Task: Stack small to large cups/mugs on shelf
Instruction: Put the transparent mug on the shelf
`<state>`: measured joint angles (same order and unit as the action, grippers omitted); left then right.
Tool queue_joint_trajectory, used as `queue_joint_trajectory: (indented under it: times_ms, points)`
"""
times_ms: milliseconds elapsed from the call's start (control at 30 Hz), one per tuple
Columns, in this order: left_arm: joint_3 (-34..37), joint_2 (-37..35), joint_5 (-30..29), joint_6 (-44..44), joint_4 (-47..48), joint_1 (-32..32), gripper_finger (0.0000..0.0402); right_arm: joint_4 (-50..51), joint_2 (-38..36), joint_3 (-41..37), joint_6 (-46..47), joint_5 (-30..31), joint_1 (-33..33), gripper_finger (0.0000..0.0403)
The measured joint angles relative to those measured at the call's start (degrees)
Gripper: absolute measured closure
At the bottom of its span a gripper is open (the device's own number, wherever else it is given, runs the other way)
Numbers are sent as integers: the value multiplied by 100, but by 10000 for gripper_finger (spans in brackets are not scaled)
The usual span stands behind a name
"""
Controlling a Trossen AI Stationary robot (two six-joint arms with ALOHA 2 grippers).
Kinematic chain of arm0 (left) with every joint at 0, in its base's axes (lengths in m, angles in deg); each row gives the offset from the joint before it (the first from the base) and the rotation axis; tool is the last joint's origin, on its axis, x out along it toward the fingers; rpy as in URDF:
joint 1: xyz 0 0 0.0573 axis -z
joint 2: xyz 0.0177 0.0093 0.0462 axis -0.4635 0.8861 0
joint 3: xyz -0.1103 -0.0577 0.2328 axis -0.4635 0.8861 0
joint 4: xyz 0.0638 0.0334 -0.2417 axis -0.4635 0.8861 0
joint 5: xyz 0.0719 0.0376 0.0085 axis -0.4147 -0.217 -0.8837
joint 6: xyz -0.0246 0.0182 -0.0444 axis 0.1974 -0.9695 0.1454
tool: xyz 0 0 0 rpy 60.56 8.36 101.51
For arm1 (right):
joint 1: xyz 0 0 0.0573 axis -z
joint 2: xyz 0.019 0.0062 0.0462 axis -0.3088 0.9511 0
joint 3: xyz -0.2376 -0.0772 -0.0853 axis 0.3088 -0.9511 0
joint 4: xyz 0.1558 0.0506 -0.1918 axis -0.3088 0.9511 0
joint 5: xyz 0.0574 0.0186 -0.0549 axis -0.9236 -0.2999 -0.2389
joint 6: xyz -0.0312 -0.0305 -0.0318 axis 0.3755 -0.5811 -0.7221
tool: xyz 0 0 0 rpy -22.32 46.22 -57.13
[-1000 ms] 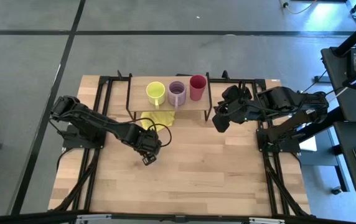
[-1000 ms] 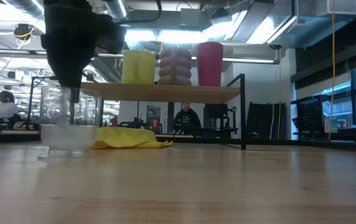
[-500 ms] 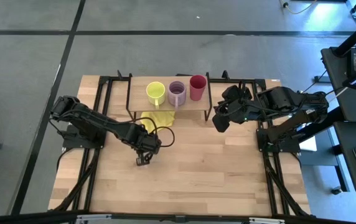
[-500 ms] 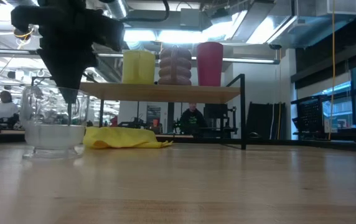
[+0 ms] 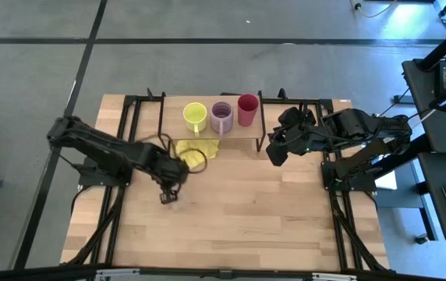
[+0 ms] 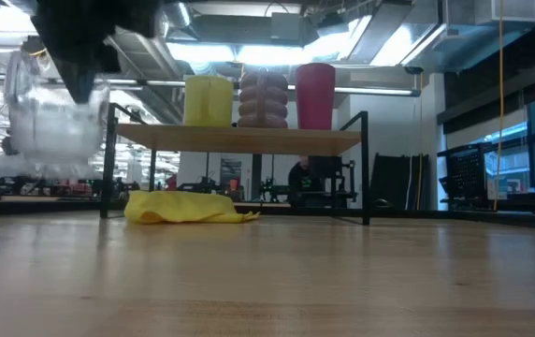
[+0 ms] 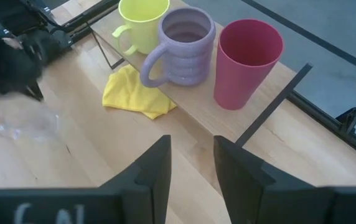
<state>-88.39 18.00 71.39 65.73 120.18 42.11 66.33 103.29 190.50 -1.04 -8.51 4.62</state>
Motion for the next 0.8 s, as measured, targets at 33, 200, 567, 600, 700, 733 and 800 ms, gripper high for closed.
queue_joint_trajectory:
  times_ms: [33,200,567,600,700,733,800]
  points:
    - [-5,-183,-33,48,182,-35,401,2,0,0,0,0,0,281]
    - [-529,-939,-565,-87,1679,-335,401,13,0,0,-2,24,0,281]
    - [-3378,-845,-1815,-1980,2897,-2194,401,0,0,0,167,157,44,281]
    - [-3522,-785,-1826,-2232,2907,-2450,401,-1,4,0,218,169,44,281]
    - [-3875,-500,-1825,-3188,2904,-3174,401,-2,4,0,385,197,44,281]
    - [-3955,-416,-1823,-3549,2901,-3401,401,-2,4,0,430,196,44,281]
    - [-4073,-236,-1802,-4245,2916,-3804,401,-4,4,0,493,197,44,281]
